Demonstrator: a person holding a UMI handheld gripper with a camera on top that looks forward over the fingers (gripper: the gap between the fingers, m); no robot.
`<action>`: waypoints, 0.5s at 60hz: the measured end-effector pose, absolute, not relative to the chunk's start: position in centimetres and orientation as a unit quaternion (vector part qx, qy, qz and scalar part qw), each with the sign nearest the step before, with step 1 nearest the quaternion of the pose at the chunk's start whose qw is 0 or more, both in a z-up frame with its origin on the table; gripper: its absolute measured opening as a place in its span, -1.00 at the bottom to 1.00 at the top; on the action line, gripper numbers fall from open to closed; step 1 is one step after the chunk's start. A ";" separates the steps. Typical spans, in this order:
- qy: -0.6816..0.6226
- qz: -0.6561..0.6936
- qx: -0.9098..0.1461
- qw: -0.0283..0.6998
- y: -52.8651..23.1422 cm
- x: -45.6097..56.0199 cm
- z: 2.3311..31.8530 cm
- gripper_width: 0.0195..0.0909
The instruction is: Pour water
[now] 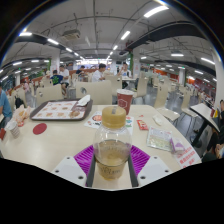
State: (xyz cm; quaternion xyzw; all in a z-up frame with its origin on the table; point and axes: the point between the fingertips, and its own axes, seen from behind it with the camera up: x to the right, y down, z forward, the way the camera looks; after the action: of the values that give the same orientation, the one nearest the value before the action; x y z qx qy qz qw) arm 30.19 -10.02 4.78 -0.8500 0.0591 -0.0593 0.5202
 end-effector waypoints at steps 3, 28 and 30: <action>0.061 -0.057 -0.849 0.522 -9.8 29.9 4.8 -0.21; 0.035 -0.150 -0.844 0.514 -7.2 28.5 8.4 -0.44; 0.025 -0.168 -0.838 0.519 -6.5 27.9 9.8 -0.44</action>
State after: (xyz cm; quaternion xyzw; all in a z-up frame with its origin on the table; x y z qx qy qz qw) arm 27.87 -6.53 9.77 -0.8377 0.0253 -0.1684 0.5189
